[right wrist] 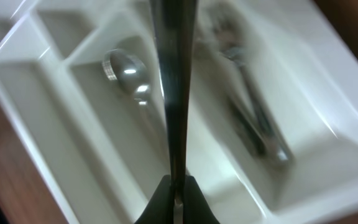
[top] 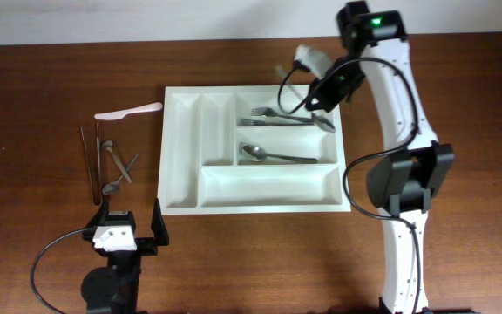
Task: Pack container
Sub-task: 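Carry the knife into the tray's top-right compartment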
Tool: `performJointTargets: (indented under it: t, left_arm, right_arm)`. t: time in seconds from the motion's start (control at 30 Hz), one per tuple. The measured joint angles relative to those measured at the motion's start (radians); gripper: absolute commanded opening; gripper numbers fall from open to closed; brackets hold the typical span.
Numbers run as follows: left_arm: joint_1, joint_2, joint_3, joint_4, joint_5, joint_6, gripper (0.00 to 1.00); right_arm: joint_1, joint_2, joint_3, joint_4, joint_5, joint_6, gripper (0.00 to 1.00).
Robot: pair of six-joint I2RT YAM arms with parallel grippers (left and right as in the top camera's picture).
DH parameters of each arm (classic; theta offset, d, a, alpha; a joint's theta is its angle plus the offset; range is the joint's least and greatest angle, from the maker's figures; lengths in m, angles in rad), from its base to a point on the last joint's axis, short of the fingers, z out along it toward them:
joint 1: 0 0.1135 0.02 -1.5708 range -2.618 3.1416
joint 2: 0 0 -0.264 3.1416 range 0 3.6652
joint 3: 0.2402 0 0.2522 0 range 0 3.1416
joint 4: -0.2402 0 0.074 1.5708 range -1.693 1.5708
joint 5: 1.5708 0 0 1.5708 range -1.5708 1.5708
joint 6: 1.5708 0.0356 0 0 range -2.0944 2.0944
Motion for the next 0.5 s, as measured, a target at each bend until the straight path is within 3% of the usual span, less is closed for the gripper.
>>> performJointTargets:
  t: [0.2, 0.5]
  left_arm:
    - [0.0, 0.0, 0.0, 0.0, 0.0, 0.0, 0.99]
    - [0.0, 0.0, 0.0, 0.0, 0.0, 0.0, 0.99]
  right_arm:
    - [0.057, 0.0, -0.025, -0.027, -0.016, -0.211, 0.04]
    - [0.064, 0.0, -0.272, 0.036, -0.021, -0.416, 0.04]
